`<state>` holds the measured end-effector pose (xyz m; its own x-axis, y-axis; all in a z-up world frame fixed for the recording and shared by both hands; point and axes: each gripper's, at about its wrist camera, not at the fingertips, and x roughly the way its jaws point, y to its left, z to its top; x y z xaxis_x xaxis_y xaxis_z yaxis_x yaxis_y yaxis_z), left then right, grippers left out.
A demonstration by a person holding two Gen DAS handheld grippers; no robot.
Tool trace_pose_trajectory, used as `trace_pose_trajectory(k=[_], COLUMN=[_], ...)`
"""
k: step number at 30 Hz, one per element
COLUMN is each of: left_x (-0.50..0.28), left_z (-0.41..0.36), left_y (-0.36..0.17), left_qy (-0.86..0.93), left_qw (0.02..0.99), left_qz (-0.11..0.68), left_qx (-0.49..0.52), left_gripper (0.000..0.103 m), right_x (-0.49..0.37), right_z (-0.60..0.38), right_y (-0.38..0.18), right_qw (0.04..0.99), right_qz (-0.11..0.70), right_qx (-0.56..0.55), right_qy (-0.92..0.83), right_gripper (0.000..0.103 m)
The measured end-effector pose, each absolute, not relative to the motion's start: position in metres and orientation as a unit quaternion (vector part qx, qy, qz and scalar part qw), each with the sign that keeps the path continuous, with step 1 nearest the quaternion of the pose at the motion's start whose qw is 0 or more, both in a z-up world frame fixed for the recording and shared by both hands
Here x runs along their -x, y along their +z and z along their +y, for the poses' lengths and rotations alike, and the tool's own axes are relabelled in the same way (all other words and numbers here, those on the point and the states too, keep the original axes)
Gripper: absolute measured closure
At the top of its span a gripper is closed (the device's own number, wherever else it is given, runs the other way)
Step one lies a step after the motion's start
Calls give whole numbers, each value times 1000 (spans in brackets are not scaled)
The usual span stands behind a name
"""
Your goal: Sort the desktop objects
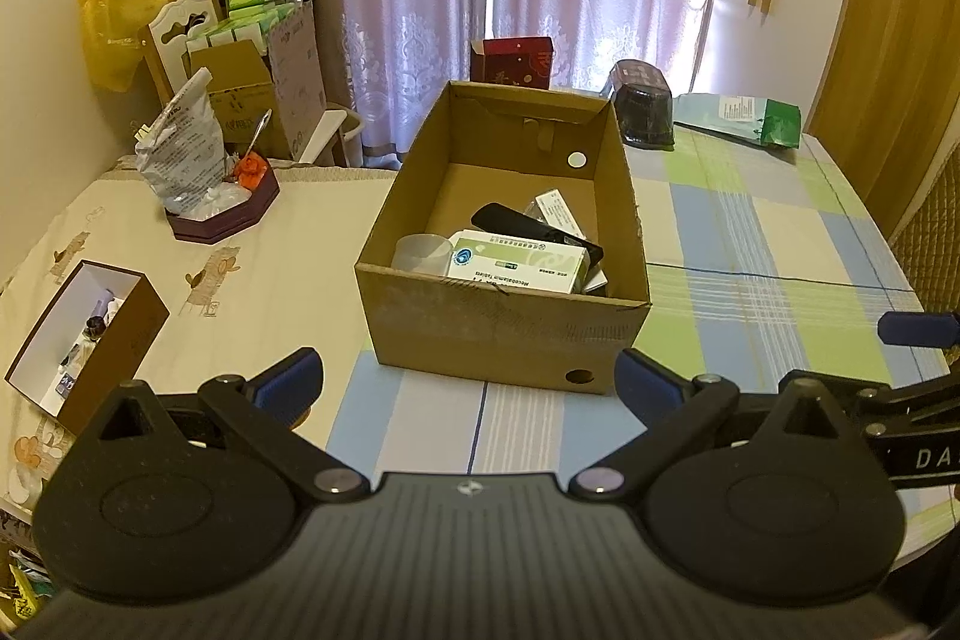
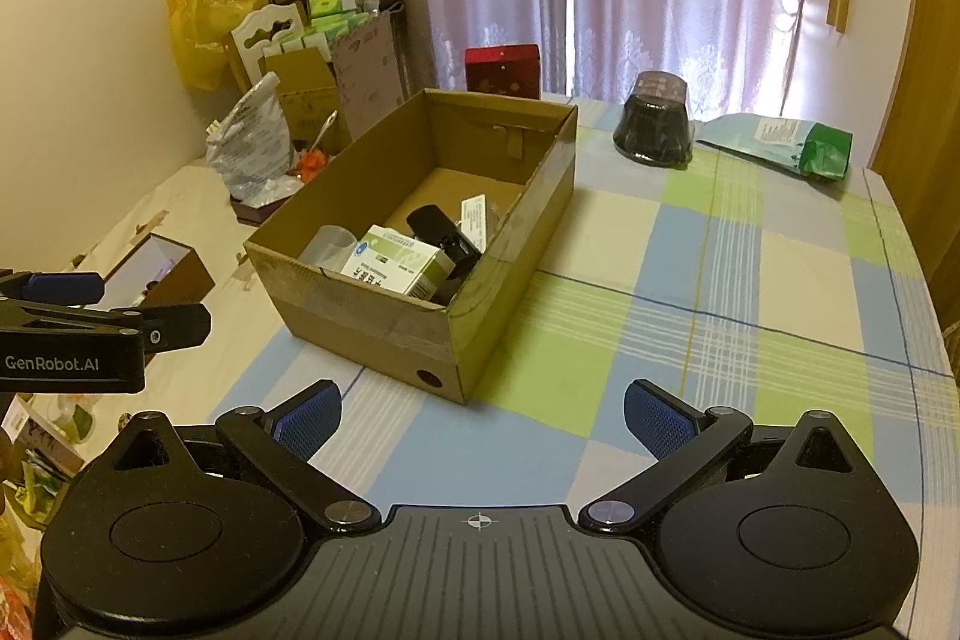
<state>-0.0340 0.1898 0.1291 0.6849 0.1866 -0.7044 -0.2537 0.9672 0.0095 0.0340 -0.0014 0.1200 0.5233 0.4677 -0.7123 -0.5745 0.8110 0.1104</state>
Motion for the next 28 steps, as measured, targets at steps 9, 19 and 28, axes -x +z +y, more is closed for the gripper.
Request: trace_pose_trajectory(k=[9,19,28], left_x=[33,32,35], left_z=[189,190,192], left_y=[127,125,123], left_qy=[121,120,122], left_qw=[916,915,917], left_qz=[380,382,375], left_qx=[44,48,53], left_gripper=[1,1,1], right_x=[-34,-34,-34], right_z=[-2,-1,-1], right_y=[118,115,112], right_qw=[869,867,867], right_qz=[389,392,395], right_qx=[68,67,68], right_qy=[300,298,298], right_gripper=[0,0,0])
